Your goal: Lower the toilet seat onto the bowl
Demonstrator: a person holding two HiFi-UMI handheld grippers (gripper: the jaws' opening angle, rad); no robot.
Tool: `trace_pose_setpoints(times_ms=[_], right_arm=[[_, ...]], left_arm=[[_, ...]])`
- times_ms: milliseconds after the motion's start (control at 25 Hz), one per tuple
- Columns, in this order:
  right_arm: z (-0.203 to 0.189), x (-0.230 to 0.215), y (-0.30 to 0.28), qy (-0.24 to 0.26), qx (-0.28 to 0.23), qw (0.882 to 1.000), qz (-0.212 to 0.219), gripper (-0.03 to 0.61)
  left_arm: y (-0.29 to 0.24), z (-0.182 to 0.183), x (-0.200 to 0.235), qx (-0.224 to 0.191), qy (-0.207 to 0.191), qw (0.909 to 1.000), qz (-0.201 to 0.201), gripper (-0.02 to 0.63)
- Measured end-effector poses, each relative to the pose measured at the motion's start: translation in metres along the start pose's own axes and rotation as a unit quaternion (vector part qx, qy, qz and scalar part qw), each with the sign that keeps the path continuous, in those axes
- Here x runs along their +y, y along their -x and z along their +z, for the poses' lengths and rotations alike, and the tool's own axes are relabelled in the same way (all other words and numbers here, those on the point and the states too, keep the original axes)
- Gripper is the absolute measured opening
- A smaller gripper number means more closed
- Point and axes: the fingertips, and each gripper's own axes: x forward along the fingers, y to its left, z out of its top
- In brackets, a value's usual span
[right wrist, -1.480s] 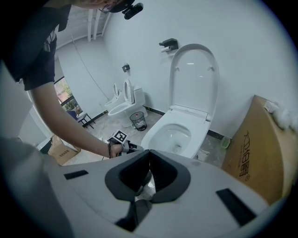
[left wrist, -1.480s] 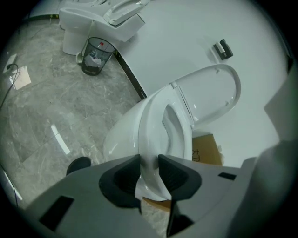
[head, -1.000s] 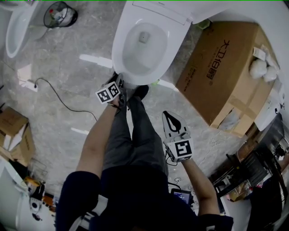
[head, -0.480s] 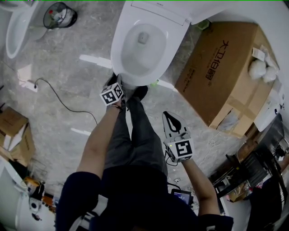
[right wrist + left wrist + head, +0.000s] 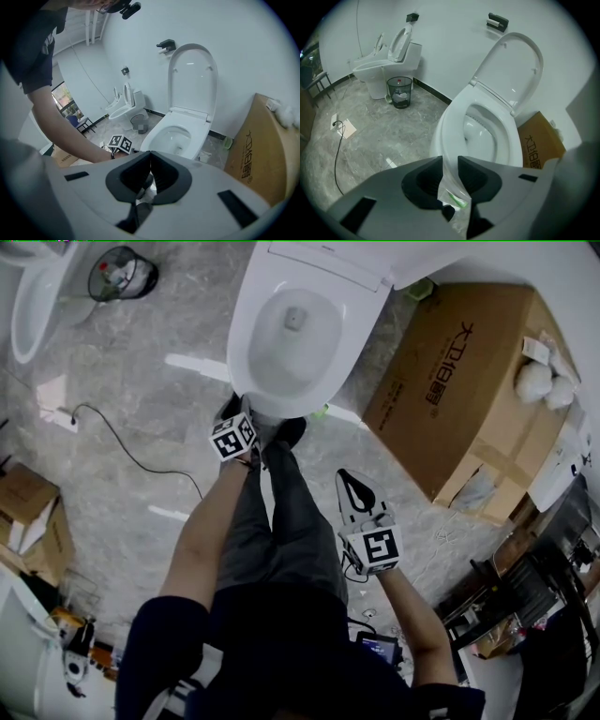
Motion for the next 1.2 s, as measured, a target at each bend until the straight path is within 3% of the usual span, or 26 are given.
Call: trace_pose_setpoints(times_ms=[360,520,960,1200], right_arm=[[0.008,-0.002,-0.002,-0.003,-0.015,1.0,-0.003,0.02],[0.014,-0.006,-0.001,-0.005,-0.022,1.0,-0.011,0.02],[0.034,-0.01,0.011,-0.011,-0.048,0.998,-0.027,0.02],[0.061,-0.011,0.031,-0.02,-0.095,0.994,-0.039,0.02]], left_arm=[[0.006,0.008,0.011,0.0,-0.025,0.9993,0.027,0.095],[0.014,0.015,0.011,0.0,-0.055,0.998,0.033,0.087],[0.049,0.051,-0.013,-0.036,-0.145,0.9887,-0.004,0.029],[0.101,0.088,-0.052,-0.08,-0.247,0.9644,-0.05,0.025]])
